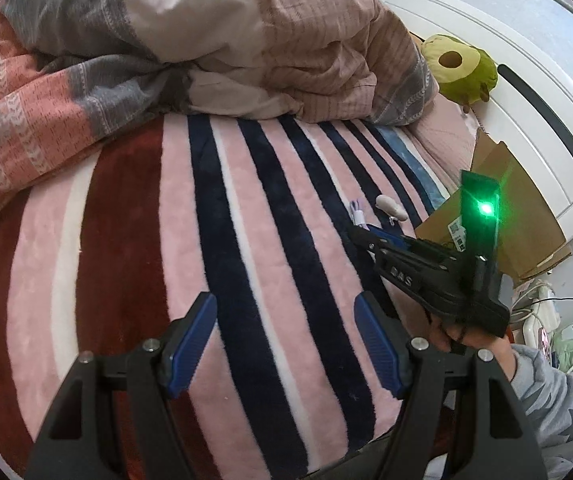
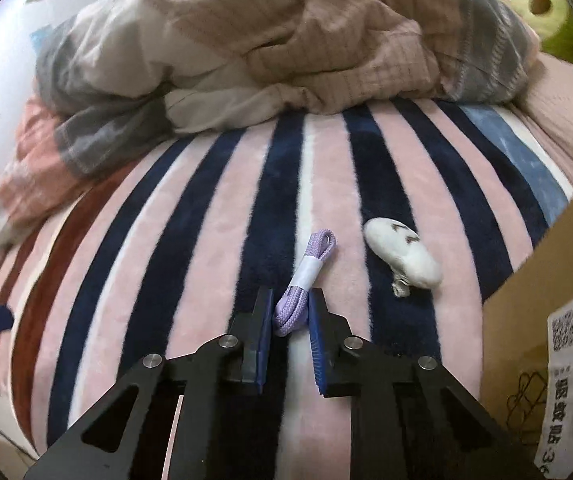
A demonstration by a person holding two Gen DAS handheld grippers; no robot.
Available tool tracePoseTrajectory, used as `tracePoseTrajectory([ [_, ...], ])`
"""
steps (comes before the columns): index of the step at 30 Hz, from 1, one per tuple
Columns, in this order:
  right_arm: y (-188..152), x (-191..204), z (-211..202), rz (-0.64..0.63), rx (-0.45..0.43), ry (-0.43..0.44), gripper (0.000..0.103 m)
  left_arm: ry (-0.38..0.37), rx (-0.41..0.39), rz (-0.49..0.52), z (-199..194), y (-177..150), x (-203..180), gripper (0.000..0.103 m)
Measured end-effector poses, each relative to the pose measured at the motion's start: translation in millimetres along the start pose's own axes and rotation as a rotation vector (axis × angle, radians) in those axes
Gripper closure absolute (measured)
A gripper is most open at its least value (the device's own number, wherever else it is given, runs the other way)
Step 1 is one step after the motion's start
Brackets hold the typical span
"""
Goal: Organize objects
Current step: 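Move the right gripper back to the purple lanyard, then close the right gripper on the purple lanyard and lift it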
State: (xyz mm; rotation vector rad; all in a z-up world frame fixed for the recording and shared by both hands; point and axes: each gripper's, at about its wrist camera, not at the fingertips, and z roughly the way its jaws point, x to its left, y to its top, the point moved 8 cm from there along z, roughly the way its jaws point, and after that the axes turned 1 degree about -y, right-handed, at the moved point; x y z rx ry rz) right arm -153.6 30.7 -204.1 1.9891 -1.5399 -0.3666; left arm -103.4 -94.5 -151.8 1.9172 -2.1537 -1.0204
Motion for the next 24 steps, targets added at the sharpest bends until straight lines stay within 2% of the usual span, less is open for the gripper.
tracePoseTrajectory([
  [2, -3.8, 18.2, -6.9, -0.092, 0.010, 0.100, 0.090, 0.002, 0.000, -0.008, 0.1, 0.7, 3.1, 0.035],
  [3, -7.5, 33.0, -11.6, -0.156, 0.030, 0.186, 0.090, 0.005, -0.001, -0.012, -0.3, 0.7, 4.7, 0.035],
  [5, -23.6, 63.8, -19.6, -0.288, 0.132, 0.383, 0.090, 0.005, -0.001, -0.019, -1.6, -0.1, 6.8, 0.035],
  [6, -31.9, 70.3, -21.1, -0.324, 0.169, 0.395, 0.090, 0.002, -0.001, -0.019, -2.2, -0.8, 6.5, 0.035],
  [7, -37.4, 71.2, -19.9, -0.355, 0.194, 0.363, 0.089, 0.000, -0.001, -0.018, -2.8, -1.7, 5.8, 0.035],
  [10, -42.5, 66.0, -19.8, -0.398, 0.199, 0.290, 0.087, 0.000, 0.002, -0.013, -4.0, -4.1, 3.4, 0.035],
  [12, -38.7, 57.5, -21.7, -0.411, 0.156, 0.183, 0.077, 0.002, 0.005, -0.009, -4.1, -5.0, 1.9, 0.035],
  [13, -36.8, 52.5, -22.8, -0.420, 0.130, 0.117, 0.066, 0.004, 0.007, -0.007, -4.0, -5.3, 1.0, 0.035],
  [14, -36.4, 48.2, -24.8, -0.434, 0.102, 0.053, 0.061, 0.004, 0.008, -0.005, -3.8, -5.2, 0.2, 0.035],
  [15, -35.1, 45.4, -25.0, -0.446, 0.081, 0.031, 0.061, 0.004, 0.008, -0.004, -3.5, -5.1, -0.5, 0.035],
  [16, -36.4, 47.2, -27.3, -0.443, 0.076, 0.053, 0.061, 0.003, 0.009, -0.002, -3.1, -5.2, -1.9, 0.035],
  [18, -43.6, 50.5, -32.4, -0.407, 0.103, 0.165, 0.061, -0.001, 0.010, 0.001, -2.4, -5.5, -4.4, 0.035],
  [19, -43.7, 51.3, -31.1, -0.396, 0.108, 0.187, 0.061, -0.004, 0.012, 0.002, -1.8, -5.8, -5.8, 0.035],
  [21, -42.2, 48.0, -23.3, -0.403, 0.099, 0.138, 0.063, -0.005, 0.014, 0.003, -1.2, -6.8, -8.1, 0.035],
  [23, -39.6, 48.6, -16.9, -0.392, 0.096, 0.138, 0.084, -0.005, 0.016, 0.002, -0.9, -7.2, -9.2, 0.035],
  [24, -39.3, 50.5, -14.9, -0.401, 0.094, 0.139, 0.091, -0.005, 0.017, 0.001, -0.9, -7.2, -9.3, 0.035],
])
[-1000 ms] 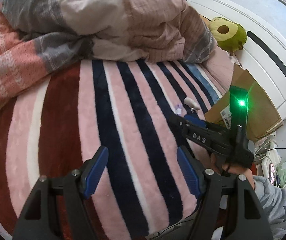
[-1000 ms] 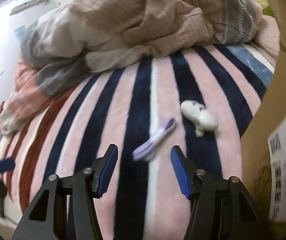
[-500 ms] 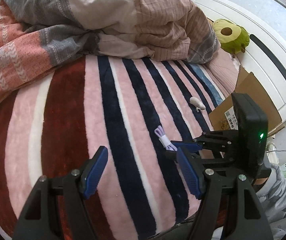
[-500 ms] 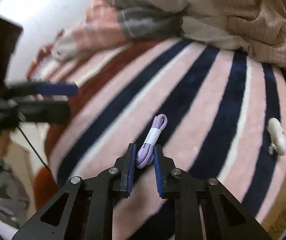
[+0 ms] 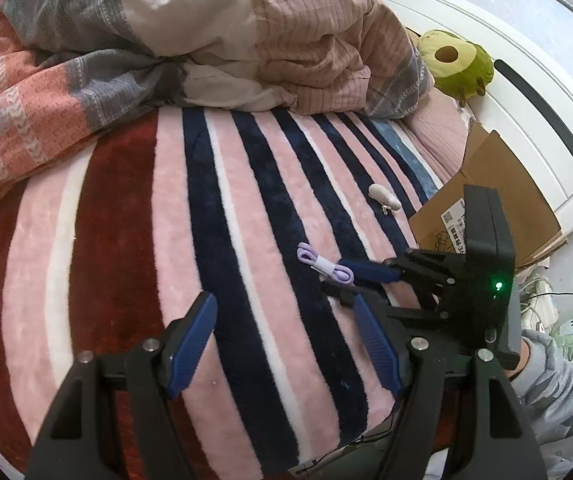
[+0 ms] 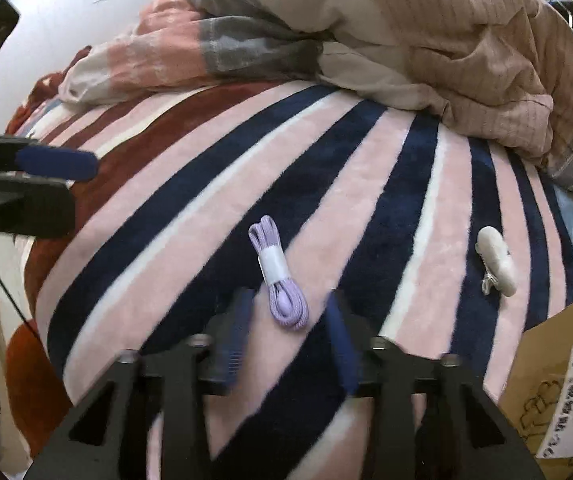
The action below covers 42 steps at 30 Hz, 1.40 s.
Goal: Organize objects
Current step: 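Close the right gripper on the purple lanyard and lift it, then carry the purple lanyard into the box and open the right gripper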
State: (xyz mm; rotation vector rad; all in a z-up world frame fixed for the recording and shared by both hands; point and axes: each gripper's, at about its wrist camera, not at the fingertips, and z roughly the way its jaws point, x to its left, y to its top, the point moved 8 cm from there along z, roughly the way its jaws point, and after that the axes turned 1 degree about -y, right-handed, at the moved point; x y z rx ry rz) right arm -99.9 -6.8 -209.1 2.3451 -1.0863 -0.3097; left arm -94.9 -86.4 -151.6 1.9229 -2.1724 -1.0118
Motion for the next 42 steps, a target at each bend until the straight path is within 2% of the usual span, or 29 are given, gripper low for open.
tracePoseTrajectory([
  [3, 3.1, 6.6, 1.1, -0.042, -0.013, -0.028, 0.092, 0.004, 0.002, -0.006, 0.6, 0.4, -1.0, 0.035],
  [5, 2.7, 10.8, -8.1, -0.050, -0.022, -0.004, 0.094, -0.003, 0.001, -0.001, 0.2, 1.4, -5.7, 0.035],
  [8, 9.0, 18.7, -31.0, -0.060, -0.058, 0.055, 0.094, -0.032, -0.010, 0.011, -3.2, 6.3, -18.0, 0.035],
  [13, 27.0, 32.7, -85.2, -0.120, -0.143, 0.094, 0.094, -0.088, -0.054, 0.056, -17.9, 23.2, -51.9, 0.036],
  [20, 44.4, 25.6, -149.8, -0.132, -0.236, 0.112, 0.094, -0.159, -0.129, 0.120, -39.6, 50.8, -101.7, 0.061],
  [21, 44.7, 21.4, -158.3, -0.134, -0.248, 0.107, 0.094, -0.174, -0.136, 0.127, -41.9, 54.9, -109.3, 0.067],
  [23, 45.1, 11.5, -170.8, -0.132, -0.263, 0.088, 0.094, -0.196, -0.150, 0.157, -45.2, 63.7, -127.9, 0.072],
  [30, 34.6, -41.6, -211.3, -0.067, -0.295, 0.038, 0.094, -0.202, -0.158, 0.262, -34.5, 86.9, -194.7, 0.073],
  [37, 6.2, -113.0, -234.6, 0.038, -0.274, 0.006, 0.094, -0.211, -0.086, 0.354, 5.5, 102.3, -266.0, 0.073],
  [42, -10.6, -149.8, -227.6, 0.118, -0.191, -0.015, 0.094, -0.204, -0.013, 0.370, 37.7, 103.4, -290.4, 0.073],
])
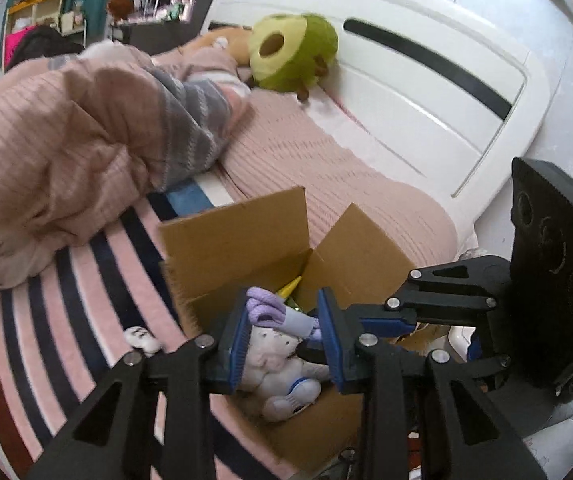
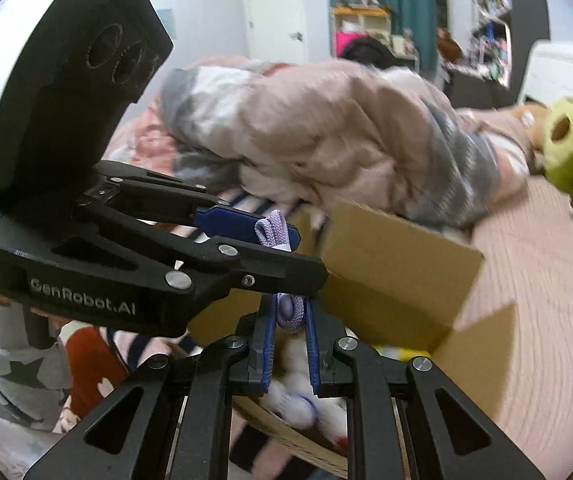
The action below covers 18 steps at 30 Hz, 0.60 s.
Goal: Organize objects
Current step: 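Carry the purple lanyard into the box and open the right gripper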
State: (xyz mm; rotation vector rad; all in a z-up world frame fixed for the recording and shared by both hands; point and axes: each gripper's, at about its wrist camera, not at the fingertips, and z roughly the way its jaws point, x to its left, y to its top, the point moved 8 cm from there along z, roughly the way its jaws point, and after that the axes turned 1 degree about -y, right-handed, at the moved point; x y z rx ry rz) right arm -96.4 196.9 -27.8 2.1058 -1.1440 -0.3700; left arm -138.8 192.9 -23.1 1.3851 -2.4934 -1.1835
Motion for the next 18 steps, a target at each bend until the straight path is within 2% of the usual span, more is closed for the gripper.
tracePoseTrajectory([
  [9, -15.1, -12.7, 7.5, 0.033, 0.075, -0.015, 0.093, 0.021, 0.067, -0.022, 22.8, -3.6, -5.3, 0.072],
  [10, -15.7, -13.4, 8.0, 0.032, 0.081, -0.022, 0.092, 0.037, 0.075, -0.024, 23.9, -3.6, -5.3, 0.068],
  [12, -16.5, -15.6, 5.3, 0.037, 0.081, -0.058, 0.084, 0.065, 0.079, -0.020, 23.4, -3.1, -4.7, 0.046],
  [14, -17.0, -16.3, 1.7, 0.042, 0.076, -0.067, 0.076, 0.083, 0.075, -0.007, 20.5, -2.5, -6.6, 0.043],
  [18, -16.9, -14.6, -5.8, 0.038, 0.063, -0.082, 0.076, 0.092, 0.072, -0.002, 13.6, -3.2, -9.2, 0.042],
])
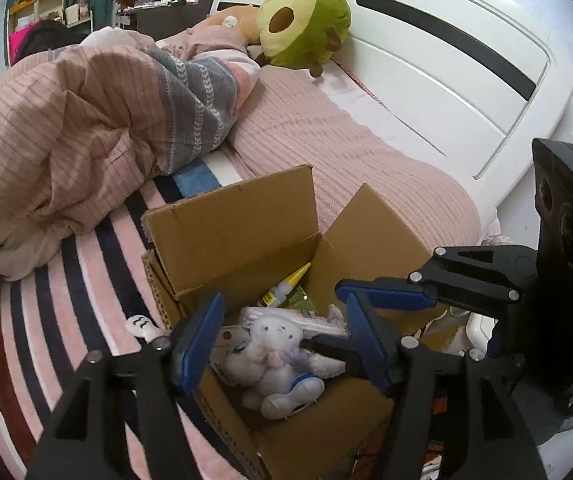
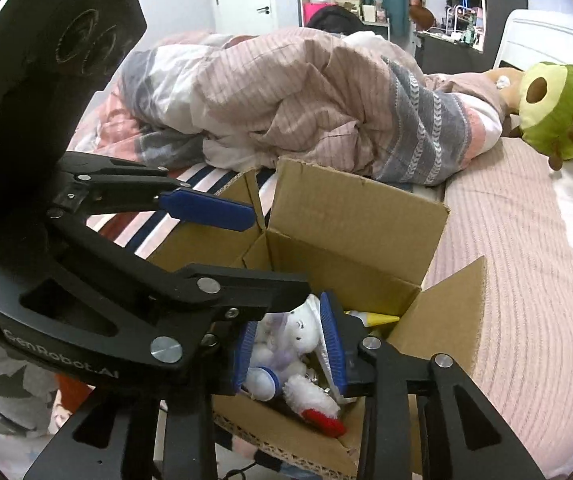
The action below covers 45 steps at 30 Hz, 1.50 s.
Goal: Organize objects
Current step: 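Carry the purple lanyard into the box and open the right gripper, then move the right gripper back to the small white plush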
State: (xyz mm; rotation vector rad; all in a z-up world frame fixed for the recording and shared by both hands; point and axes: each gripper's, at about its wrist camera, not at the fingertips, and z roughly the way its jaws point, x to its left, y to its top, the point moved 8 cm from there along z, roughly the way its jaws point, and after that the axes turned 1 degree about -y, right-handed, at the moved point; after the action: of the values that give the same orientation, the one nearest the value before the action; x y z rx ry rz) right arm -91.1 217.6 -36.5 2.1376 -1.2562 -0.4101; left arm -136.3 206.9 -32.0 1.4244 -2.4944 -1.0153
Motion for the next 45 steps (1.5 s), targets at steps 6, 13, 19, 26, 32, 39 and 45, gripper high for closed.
tracePoseTrajectory([
  [6, -0.3, 2.6, -5.1, -0.007, -0.003, -0.016, 0.076, 0.020, -0.020, 0.017, -17.5, -2.7, -0.3, 0.029],
  [13, 9.0, 21.5, -11.7, -0.007, -0.043, 0.007, 0.063, 0.050, -0.079, 0.029, -56.5, -11.4, 17.5, 0.025],
  [19, 34.8, 83.5, -2.8, -0.074, -0.102, 0.072, 0.059, 0.107, -0.167, -0.031, -110.5, -35.2, 76.2, 0.022],
  [26, 42.9, 179.6, 58.9, -0.127, -0.053, 0.209, 0.059, 0.181, -0.216, -0.146, -143.2, -85.9, 153.4, 0.022],
  [32, 22.1, 194.9, 134.6, 0.013, 0.022, 0.176, 0.059, 0.230, -0.199, -0.184, -131.0, -122.5, 194.2, 0.022],
  [39, 13.1, 114.2, 192.9, 0.127, 0.040, -0.255, 0.058, 0.192, -0.192, -0.176, -111.6, -125.1, 218.2, 0.022],
  [45, 18.7, 87.1, 228.4, 0.110, 0.081, -0.429, 0.050, 0.172, -0.182, -0.188, -107.6, -134.6, 225.1, 0.022],
])
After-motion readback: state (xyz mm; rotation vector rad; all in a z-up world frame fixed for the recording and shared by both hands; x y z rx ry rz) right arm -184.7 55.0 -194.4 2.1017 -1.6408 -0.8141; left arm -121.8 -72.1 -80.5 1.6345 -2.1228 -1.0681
